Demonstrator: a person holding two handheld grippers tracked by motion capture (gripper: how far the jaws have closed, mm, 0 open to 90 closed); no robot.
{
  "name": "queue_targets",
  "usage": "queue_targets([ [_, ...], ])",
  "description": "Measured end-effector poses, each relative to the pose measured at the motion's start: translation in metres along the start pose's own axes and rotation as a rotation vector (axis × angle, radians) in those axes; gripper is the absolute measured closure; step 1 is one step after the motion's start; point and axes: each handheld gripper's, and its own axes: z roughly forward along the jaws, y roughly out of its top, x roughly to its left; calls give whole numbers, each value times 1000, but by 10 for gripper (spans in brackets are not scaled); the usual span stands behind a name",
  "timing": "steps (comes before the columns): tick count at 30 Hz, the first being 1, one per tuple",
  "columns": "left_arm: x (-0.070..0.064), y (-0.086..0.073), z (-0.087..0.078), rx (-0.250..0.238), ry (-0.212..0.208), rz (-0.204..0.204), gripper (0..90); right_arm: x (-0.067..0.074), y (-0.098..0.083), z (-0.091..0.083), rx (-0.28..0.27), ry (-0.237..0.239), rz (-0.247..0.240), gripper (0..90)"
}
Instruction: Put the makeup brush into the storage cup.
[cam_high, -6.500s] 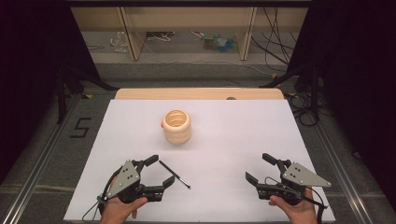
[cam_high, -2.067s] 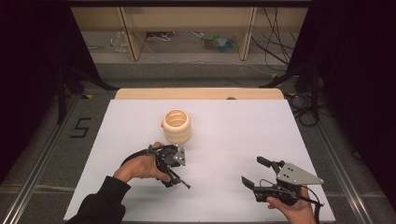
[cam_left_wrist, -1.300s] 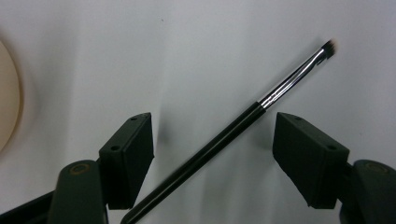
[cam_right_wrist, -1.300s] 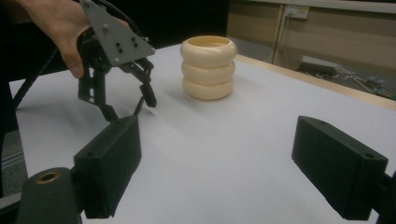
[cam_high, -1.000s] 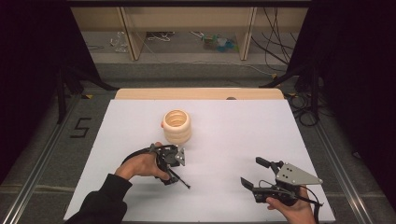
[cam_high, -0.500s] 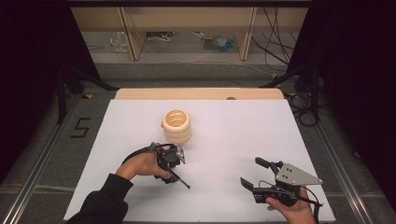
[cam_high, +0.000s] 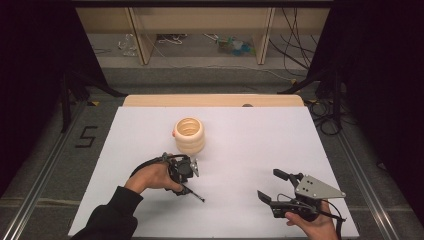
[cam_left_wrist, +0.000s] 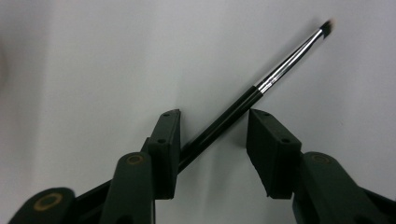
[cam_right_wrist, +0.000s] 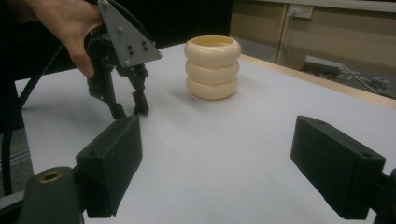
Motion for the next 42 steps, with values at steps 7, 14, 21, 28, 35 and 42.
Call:
queue_targets([
  [7, -3, 2, 0, 18, 0, 21, 631, 0, 0, 0, 1, 1, -1, 175],
  [14, -8, 6, 0, 47, 8, 56, 700, 2, -1, 1, -4, 7, 19, 175],
  [21, -11, 8, 0, 48, 9, 75, 751, 2, -1, 1, -5, 9, 20, 176],
  [28, -12, 8, 0, 55, 3, 98, 786, 2, -1, 2, -7, 11, 15, 176],
  [35, -14, 10, 1, 65, 5, 88, 828, 1, -1, 3, -19, 9, -8, 176],
  [42, -17, 12, 1, 75, 13, 104, 832, 1, -1, 3, -9, 12, -11, 175],
])
